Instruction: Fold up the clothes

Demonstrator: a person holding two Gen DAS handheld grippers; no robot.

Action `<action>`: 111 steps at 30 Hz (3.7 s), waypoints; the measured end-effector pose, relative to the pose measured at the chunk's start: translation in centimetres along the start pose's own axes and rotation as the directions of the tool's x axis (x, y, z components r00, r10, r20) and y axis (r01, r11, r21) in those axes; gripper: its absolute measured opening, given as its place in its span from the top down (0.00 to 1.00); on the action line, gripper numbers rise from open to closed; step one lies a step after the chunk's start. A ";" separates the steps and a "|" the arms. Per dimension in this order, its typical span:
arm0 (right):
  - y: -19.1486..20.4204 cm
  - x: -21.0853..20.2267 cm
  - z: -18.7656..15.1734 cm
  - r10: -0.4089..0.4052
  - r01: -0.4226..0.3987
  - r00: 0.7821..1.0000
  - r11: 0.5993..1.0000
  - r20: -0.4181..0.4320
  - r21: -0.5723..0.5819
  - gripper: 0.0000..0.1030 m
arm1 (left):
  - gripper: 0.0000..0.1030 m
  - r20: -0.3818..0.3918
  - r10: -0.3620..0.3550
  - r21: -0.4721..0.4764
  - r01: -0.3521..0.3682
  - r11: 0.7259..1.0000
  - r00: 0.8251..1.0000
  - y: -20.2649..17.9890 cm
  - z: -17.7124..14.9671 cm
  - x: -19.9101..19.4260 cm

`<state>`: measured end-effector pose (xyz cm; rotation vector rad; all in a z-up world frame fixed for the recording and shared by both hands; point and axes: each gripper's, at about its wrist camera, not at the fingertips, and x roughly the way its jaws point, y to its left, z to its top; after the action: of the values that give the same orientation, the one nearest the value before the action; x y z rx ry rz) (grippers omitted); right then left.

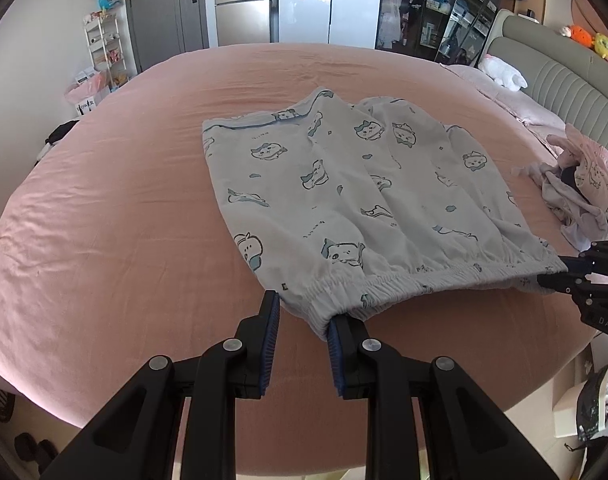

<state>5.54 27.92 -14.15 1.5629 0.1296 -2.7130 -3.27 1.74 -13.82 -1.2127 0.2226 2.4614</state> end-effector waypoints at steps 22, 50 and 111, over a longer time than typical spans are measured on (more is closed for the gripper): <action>0.6 0.6 -1.3 0.000 0.001 0.999 0.998 -0.033 0.058 0.85 | 0.80 -0.036 0.015 -0.039 -0.016 0.999 0.999 1.8 -2.2 -0.4; -2.0 -1.1 -2.7 0.028 -0.010 0.996 0.980 -0.087 0.201 0.32 | 0.31 0.078 -0.059 0.285 0.034 0.958 0.995 -7.4 1.2 -2.2; -12.9 0.7 1.6 -0.013 0.088 0.976 0.936 -0.215 0.340 0.30 | 0.76 0.096 -0.005 0.818 -0.076 0.570 0.995 -24.2 -3.8 3.5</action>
<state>3.21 40.72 -13.07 1.9591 -0.3358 -2.7140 7.42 23.66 -18.28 -0.6529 1.2311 1.9677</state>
